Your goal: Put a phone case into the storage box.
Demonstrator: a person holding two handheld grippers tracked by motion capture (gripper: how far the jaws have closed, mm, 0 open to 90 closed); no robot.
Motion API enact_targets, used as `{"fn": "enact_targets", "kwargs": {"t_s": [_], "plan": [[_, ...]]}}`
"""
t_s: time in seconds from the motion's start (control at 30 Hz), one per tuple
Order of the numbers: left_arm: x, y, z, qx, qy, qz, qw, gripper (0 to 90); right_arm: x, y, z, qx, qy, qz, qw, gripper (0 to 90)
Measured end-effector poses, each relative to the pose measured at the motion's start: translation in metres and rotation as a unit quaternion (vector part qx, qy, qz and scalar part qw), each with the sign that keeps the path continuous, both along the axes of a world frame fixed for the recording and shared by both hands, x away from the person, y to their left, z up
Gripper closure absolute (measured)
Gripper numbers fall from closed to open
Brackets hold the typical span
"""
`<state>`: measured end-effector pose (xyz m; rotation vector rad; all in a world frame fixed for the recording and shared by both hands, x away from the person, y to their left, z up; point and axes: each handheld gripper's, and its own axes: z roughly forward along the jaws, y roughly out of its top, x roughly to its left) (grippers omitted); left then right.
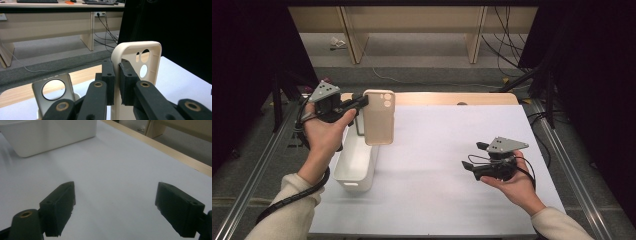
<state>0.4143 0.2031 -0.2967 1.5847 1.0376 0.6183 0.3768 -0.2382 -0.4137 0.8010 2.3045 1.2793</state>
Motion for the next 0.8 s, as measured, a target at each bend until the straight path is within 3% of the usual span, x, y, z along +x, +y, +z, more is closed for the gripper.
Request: {"fn": "enact_targets", "kwargs": {"t_s": [0.8], "plan": [[0.008, 0.022, 0.002, 0.009, -0.006, 0.015, 0.9998, 83.5, -0.003, -0.003, -0.001, 0.006, 0.006, -0.005, 1.0000, 17.2]]}}
